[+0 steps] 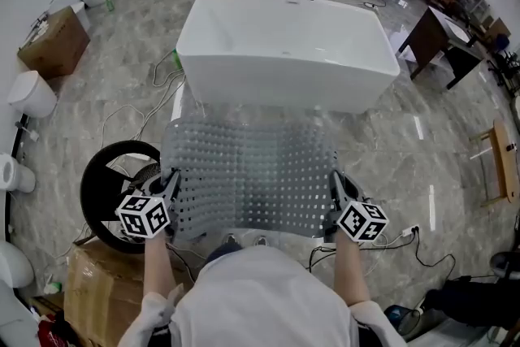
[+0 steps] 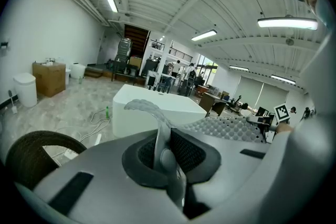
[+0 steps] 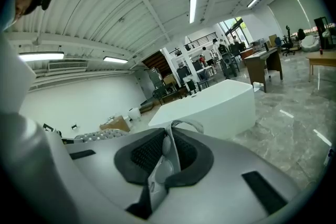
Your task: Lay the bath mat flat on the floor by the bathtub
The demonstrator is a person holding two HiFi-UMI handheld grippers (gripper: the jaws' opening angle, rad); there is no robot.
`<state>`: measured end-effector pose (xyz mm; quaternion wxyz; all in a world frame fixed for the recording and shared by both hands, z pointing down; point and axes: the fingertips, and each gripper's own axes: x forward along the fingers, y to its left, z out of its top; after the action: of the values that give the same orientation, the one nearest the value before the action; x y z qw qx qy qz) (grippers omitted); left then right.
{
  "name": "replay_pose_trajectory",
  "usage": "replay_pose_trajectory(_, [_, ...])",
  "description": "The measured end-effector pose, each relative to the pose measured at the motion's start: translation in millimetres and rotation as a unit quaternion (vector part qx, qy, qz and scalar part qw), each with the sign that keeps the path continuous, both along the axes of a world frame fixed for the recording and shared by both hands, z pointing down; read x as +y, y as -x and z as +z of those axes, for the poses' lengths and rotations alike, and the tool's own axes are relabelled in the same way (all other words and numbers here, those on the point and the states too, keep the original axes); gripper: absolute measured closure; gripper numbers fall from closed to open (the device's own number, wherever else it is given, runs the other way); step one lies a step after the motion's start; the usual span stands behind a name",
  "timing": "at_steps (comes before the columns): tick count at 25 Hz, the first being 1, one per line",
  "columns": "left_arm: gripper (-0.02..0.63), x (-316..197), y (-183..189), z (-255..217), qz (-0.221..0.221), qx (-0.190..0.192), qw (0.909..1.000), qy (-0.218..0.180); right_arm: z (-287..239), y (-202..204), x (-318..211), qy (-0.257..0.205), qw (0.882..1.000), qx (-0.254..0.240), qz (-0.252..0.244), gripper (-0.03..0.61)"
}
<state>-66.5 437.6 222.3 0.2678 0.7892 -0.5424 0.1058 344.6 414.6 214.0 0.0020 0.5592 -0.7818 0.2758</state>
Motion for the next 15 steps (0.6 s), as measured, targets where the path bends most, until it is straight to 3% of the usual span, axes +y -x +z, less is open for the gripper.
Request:
replay_pose_trajectory(6, [0.571,-5.2,-12.5,2.6,-0.016,0.003,0.9999,-0.004,0.6,-9.5,-16.0,-0.002,1.0,-0.002,-0.021,0.538])
replay_pose_trajectory(15, [0.571,-44.4,13.9,12.4,-0.023,0.011,0.9997,0.001,3.5,16.3,-57.3,0.001,1.0,0.002,-0.023,0.538])
